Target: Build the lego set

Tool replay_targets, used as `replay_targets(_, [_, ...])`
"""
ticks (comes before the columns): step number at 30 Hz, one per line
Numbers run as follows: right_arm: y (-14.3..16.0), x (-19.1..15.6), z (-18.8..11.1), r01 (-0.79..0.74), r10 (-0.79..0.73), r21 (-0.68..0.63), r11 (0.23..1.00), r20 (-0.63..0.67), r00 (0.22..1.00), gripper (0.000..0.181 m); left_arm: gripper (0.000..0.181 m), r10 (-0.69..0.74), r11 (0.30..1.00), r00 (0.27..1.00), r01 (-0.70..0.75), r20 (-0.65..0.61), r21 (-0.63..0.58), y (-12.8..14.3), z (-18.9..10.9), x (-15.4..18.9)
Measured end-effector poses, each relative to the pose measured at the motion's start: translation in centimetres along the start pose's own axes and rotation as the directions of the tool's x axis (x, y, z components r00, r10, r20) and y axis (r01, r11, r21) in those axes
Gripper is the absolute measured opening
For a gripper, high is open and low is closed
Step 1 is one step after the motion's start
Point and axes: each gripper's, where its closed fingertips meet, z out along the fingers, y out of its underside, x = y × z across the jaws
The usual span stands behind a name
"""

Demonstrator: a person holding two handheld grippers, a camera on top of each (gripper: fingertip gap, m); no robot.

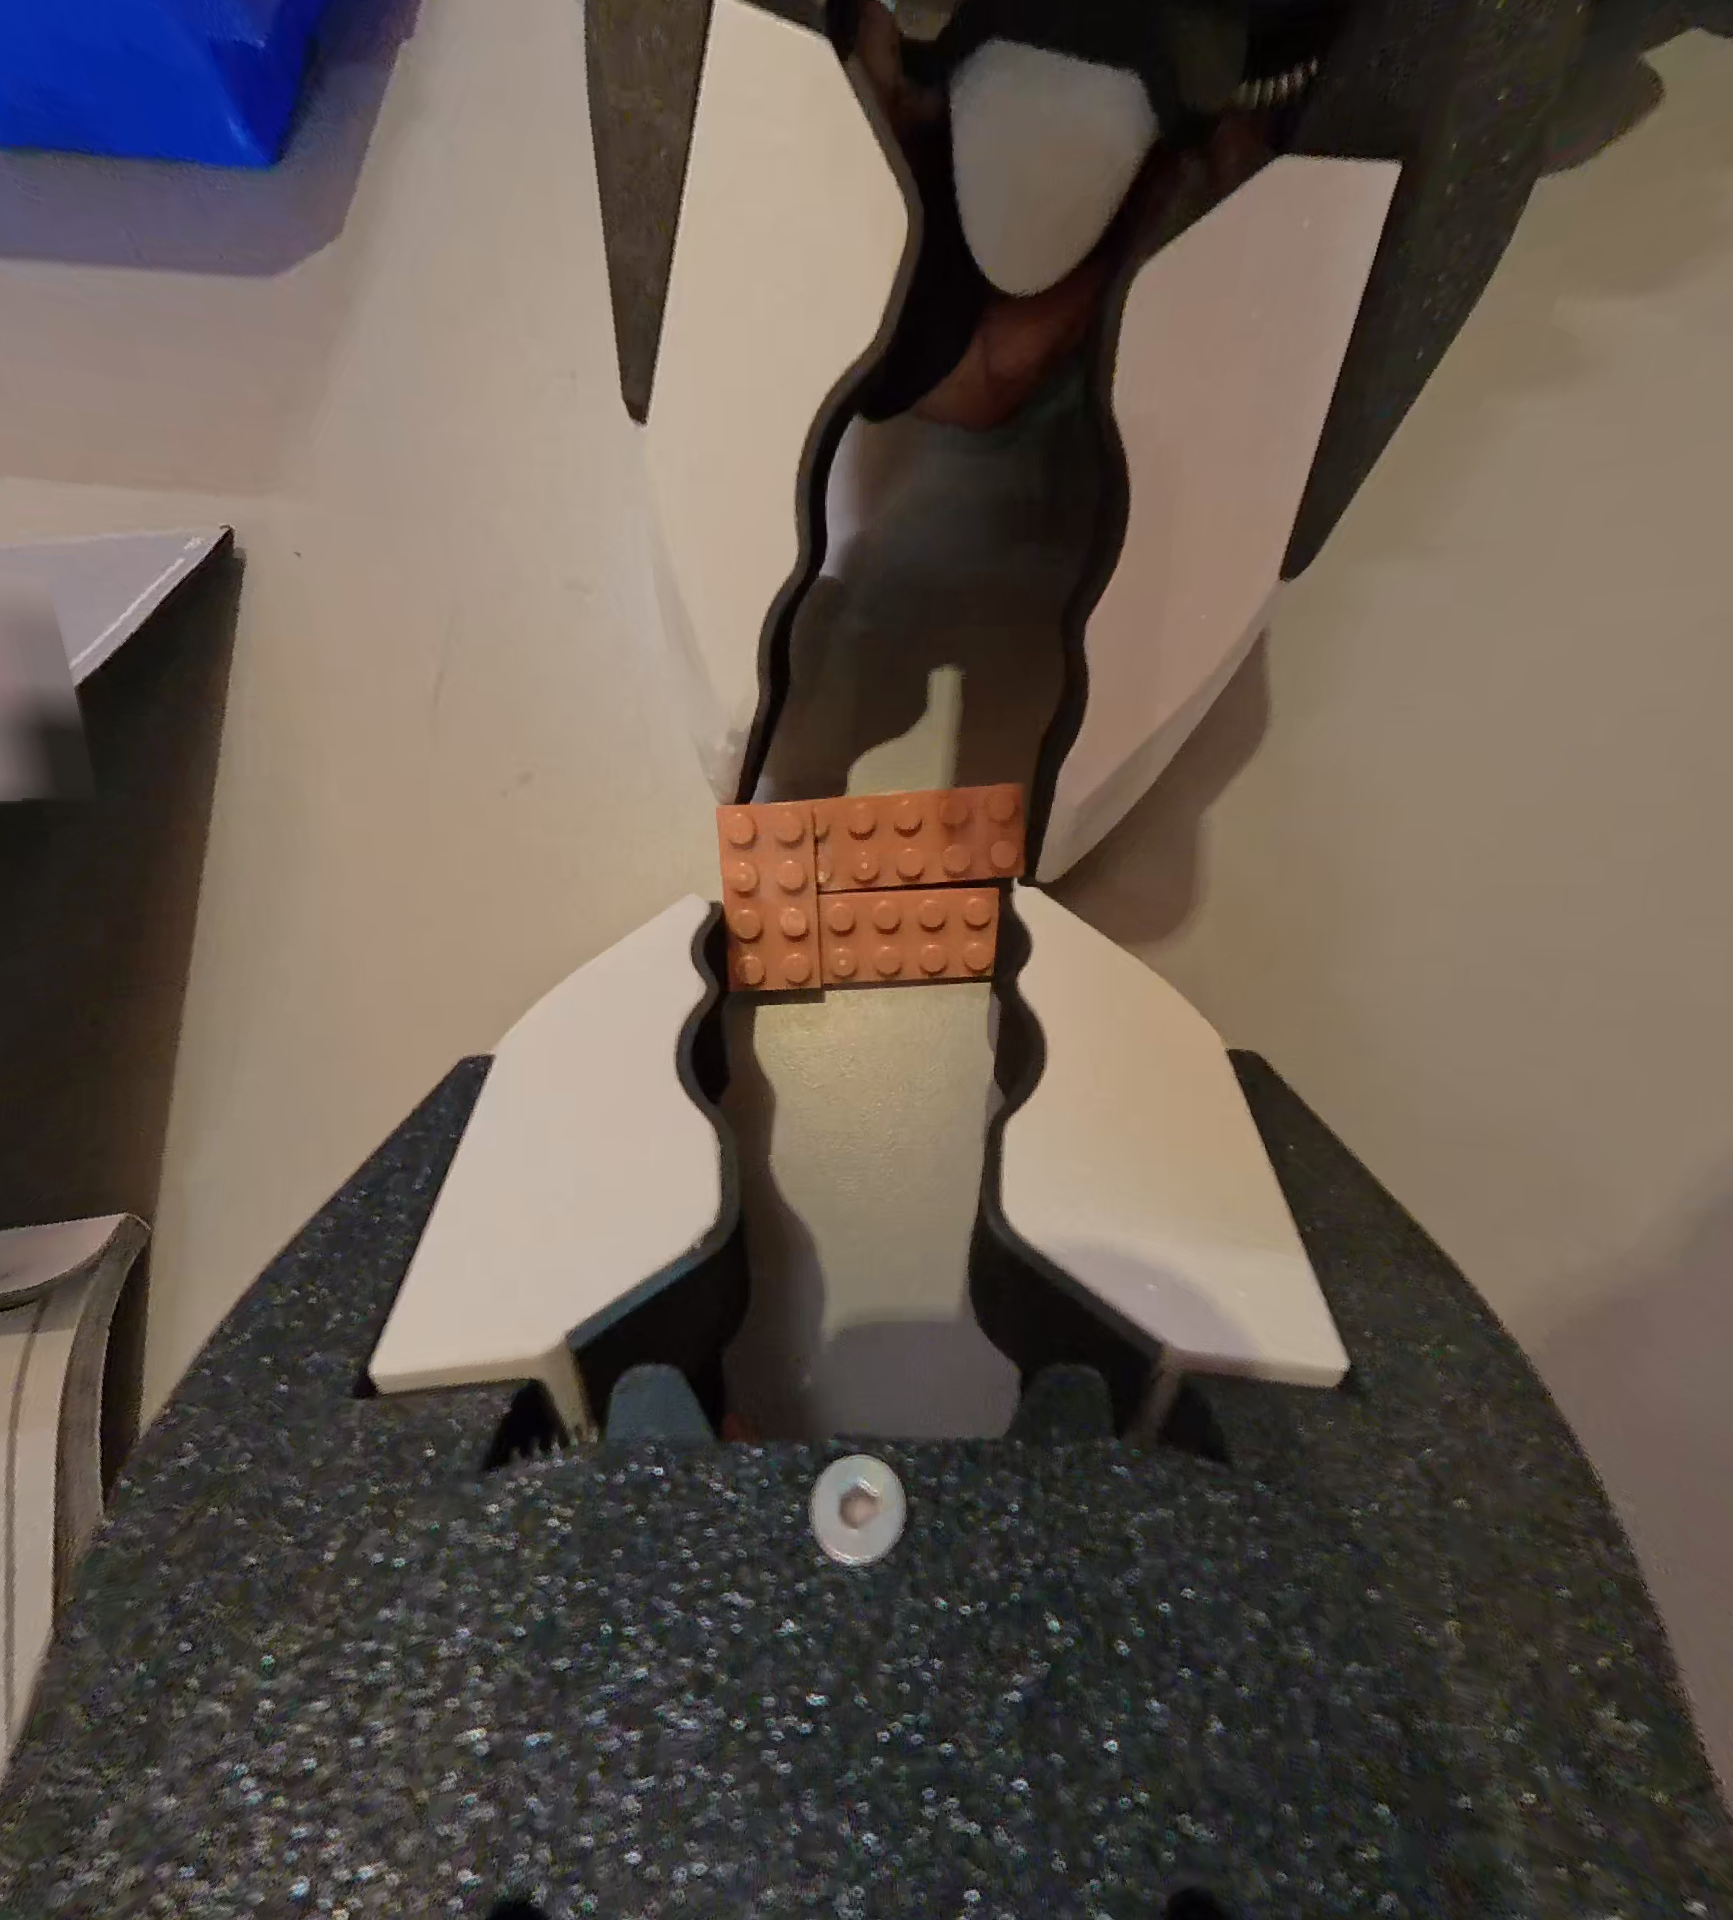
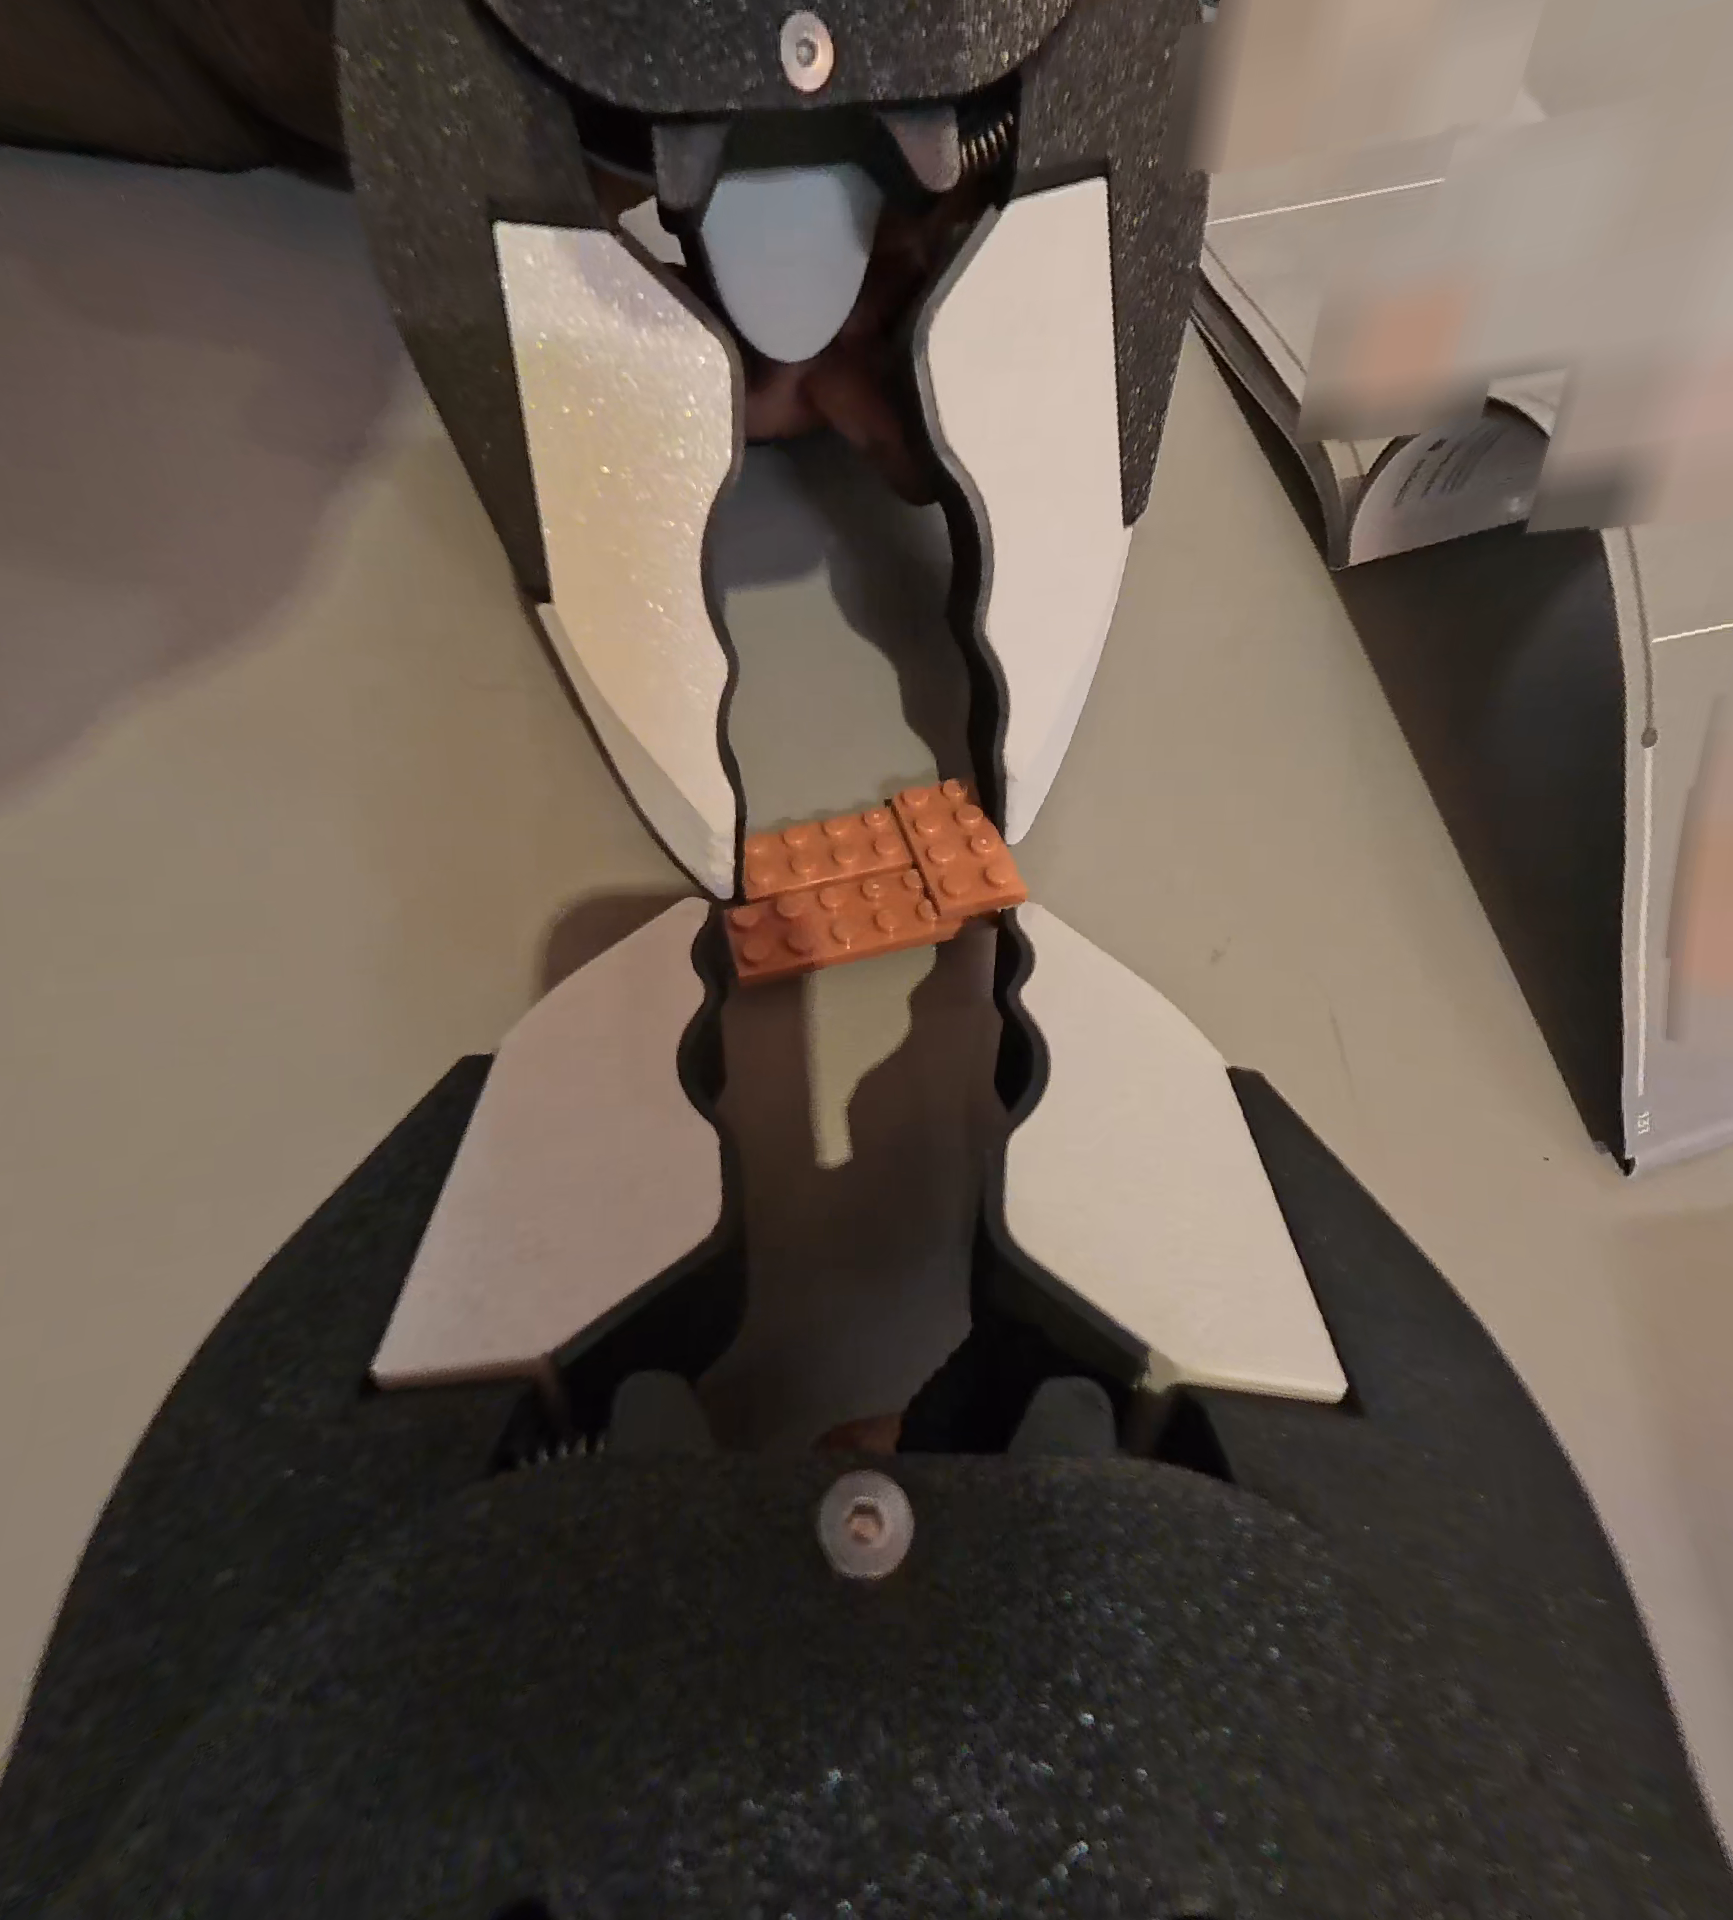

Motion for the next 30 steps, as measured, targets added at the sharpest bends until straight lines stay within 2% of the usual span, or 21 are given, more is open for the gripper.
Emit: replay_targets(30, [-0.36,0.02,-0.02,0.059,-0.058,0.036,0.998,-0.026,0.998,0.050,0.050,-0.043,0.999,0.999,0.043,0.004,0.001,0.00,-0.13,-0.22])
